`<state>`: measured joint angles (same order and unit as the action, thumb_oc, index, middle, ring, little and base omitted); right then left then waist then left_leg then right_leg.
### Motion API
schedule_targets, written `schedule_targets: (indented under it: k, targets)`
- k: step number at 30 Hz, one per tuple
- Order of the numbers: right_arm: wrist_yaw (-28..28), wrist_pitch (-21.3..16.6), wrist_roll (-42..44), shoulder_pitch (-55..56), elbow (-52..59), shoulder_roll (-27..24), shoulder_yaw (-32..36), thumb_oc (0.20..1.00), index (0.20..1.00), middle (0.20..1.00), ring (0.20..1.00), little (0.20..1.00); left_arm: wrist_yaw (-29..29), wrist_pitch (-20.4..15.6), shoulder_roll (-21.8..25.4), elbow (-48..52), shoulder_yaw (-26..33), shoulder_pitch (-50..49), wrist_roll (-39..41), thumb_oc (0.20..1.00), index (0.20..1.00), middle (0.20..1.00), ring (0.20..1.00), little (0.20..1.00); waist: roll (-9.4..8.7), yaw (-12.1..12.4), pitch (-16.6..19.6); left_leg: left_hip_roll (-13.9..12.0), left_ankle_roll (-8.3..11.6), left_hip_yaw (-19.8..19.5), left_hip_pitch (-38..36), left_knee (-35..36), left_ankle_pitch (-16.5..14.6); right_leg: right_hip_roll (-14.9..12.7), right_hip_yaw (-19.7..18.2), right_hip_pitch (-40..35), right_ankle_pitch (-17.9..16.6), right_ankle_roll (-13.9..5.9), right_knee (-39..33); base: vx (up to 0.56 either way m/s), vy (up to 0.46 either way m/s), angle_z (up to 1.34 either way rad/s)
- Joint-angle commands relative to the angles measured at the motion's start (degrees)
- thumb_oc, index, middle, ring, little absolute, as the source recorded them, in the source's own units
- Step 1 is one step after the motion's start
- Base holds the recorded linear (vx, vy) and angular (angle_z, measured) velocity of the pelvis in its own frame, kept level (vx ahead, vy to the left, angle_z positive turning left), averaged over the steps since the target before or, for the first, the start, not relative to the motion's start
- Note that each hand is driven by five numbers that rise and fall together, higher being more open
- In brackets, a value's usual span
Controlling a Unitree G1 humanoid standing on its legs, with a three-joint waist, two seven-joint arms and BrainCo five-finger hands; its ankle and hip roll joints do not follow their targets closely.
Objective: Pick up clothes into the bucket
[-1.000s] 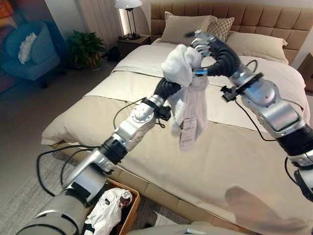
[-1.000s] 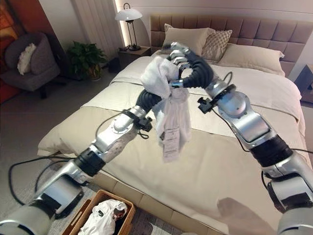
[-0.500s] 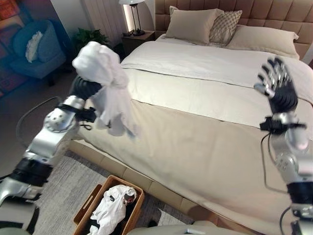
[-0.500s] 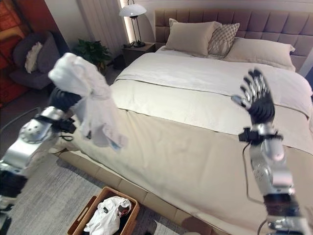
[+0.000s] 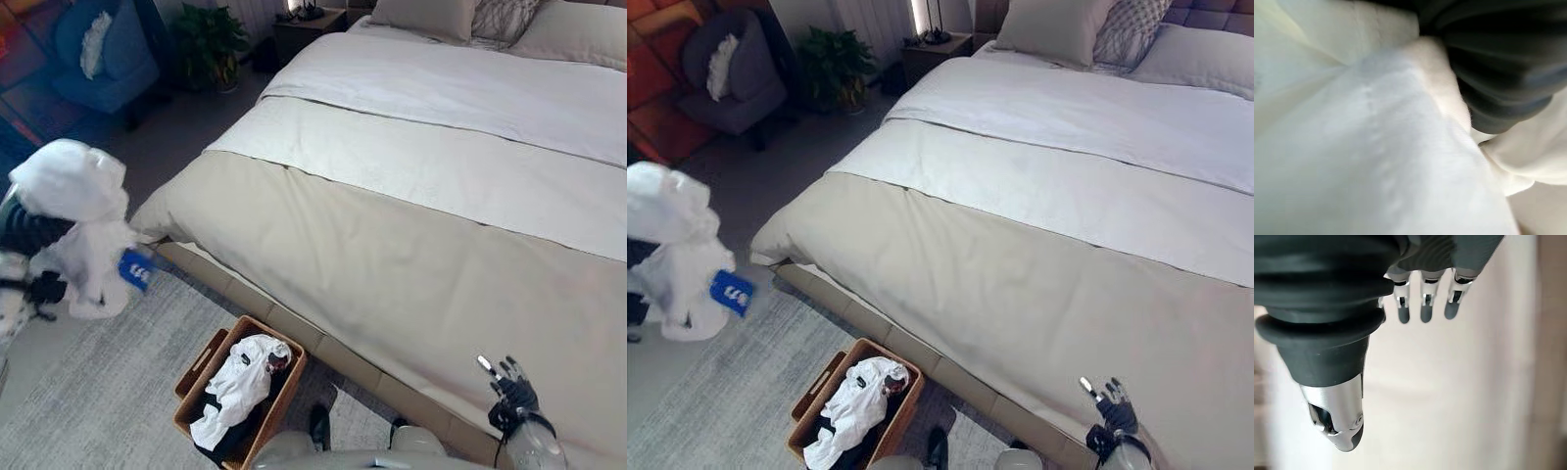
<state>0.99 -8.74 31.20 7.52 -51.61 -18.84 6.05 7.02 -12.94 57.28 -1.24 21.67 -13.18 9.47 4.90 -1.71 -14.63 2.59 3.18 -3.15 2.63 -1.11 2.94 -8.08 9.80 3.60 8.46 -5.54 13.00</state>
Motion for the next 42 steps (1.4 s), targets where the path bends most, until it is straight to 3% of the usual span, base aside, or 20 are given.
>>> schedule_targets:
  k: [1,7,8,10,13,15,20,21,27,35,42]
  targets:
    - [0.43,0.32,-6.84,-2.90,-3.22,-0.84,-2.91,1.000,1.000,1.000,1.000,1.000,3.42,-1.61,0.07,-0.58,5.05,1.56,-3.08,0.200,0.200,0.200,0.200,0.200,-1.90,0.62,-3.09,1.41,-1.30,-0.81,5.34,-11.23,-7.13,-2.22,-0.88,3.63,-6.40,-1.73,-1.14,-0.15,0.063,0.08]
    - [2.14,1.80,-11.99,-5.35,-8.12,-1.90,-5.18,1.000,1.000,1.000,1.000,1.000,5.43,-1.14,-5.18,-4.70,2.14,3.19,-2.49,0.200,0.200,0.200,0.200,0.200,-2.96,0.81,-8.28,1.17,-2.14,-1.39,12.04,-17.41,-8.06,-3.60,-1.35,10.02,-5.36,-1.33,5.19,-0.14,0.062,0.07]
    - [2.43,1.35,-13.63,-5.87,-6.02,-1.74,-7.35,1.000,1.000,1.000,1.000,1.000,6.64,-0.98,-7.06,-6.45,0.30,5.22,-2.00,0.200,0.200,0.200,0.200,0.200,-3.66,0.76,-10.43,0.97,-2.24,-1.51,14.77,-19.95,-8.52,-3.89,-1.78,12.66,-4.75,-1.14,7.68,-0.16,0.024,0.08]
    - [2.72,1.24,-14.35,-5.97,-4.20,-1.99,-8.23,1.000,1.000,1.000,1.000,1.000,7.32,-0.91,-7.28,-6.82,-0.21,5.98,-2.37,0.200,0.200,0.200,0.200,0.200,-4.15,0.80,-11.30,0.90,-2.19,-1.57,16.36,-21.26,-8.76,-3.95,-1.63,13.89,-4.52,-1.07,8.54,-0.16,0.005,0.05]
    - [4.63,-0.48,-12.61,-8.52,-0.10,-2.66,-10.28,1.000,1.000,1.000,1.000,1.000,11.94,-0.82,-8.97,-10.10,-4.82,11.78,-3.81,0.200,0.200,0.200,0.200,0.200,-6.48,0.62,-15.08,0.42,-1.94,-1.99,23.02,-27.02,-9.33,-3.38,-1.86,19.76,-3.79,-0.37,12.51,-0.18,-0.023,0.04]
    - [5.16,-0.96,-12.24,-8.85,0.63,-2.92,-10.57,1.000,1.000,1.000,1.000,1.000,12.72,-0.69,-8.91,-10.82,-5.87,13.09,-4.13,0.200,0.200,0.200,0.200,0.200,-6.80,0.74,-15.16,0.28,-1.86,-2.11,25.20,-28.44,-9.59,-3.23,-1.82,21.64,-3.38,-0.22,13.52,-0.10,-0.029,0.01]
    - [8.22,-3.51,-9.61,-10.04,4.54,-5.05,-11.77,1.000,1.000,1.000,1.000,1.000,17.65,0.57,-8.11,-15.71,-12.40,20.38,-7.18,0.200,0.200,0.200,0.200,0.200,-8.60,-0.09,-15.16,0.54,-1.76,-3.96,39.11,-36.13,-10.37,-2.75,-1.39,34.37,-2.20,0.46,20.51,-0.11,-0.033,0.03]
    - [8.21,-3.48,-9.63,-9.86,4.46,-5.07,-11.86,1.000,1.000,1.000,1.000,1.000,17.64,0.58,-8.14,-15.81,-12.53,20.25,-7.18,0.200,0.200,0.200,0.200,0.200,-8.54,0.00,-15.16,0.43,-1.68,-4.16,38.07,-36.73,-12.29,-2.53,-1.79,33.50,-0.52,0.00,21.26,-0.04,-0.063,0.07]
    - [10.63,-5.71,-8.09,-9.80,8.32,-5.80,-14.64,1.000,1.000,1.000,1.000,1.000,21.25,0.95,-5.98,-20.66,-17.88,28.09,-6.95,0.200,0.200,0.200,0.200,0.200,-10.50,-1.13,-15.16,0.31,-1.30,-5.42,51.60,-42.63,-12.25,-2.38,-0.83,45.94,-0.53,-0.03,26.00,-0.08,-0.019,0.08]
    - [13.20,-7.42,-5.89,-10.66,9.48,-5.81,-16.11,1.000,1.000,1.000,1.000,1.000,23.57,1.57,-3.93,-24.09,-22.43,34.40,-6.37,0.200,0.200,0.200,0.200,0.200,-12.28,-2.27,-15.16,0.30,-1.76,-5.71,62.15,-48.74,-13.89,-2.24,-1.16,56.31,-0.29,-0.06,30.55,0.00,0.022,-0.02]
    - [13.87,-7.88,-4.55,-11.47,9.87,-5.85,-16.97,1.000,1.000,1.000,1.000,1.000,23.88,2.50,-2.35,-26.82,-24.96,37.80,-6.28,0.200,0.200,0.200,0.200,0.200,-13.41,-2.75,-15.16,0.08,-2.45,-5.13,67.35,-52.53,-15.70,-2.29,-1.67,60.85,0.03,-0.26,32.48,0.02,0.042,-0.06]
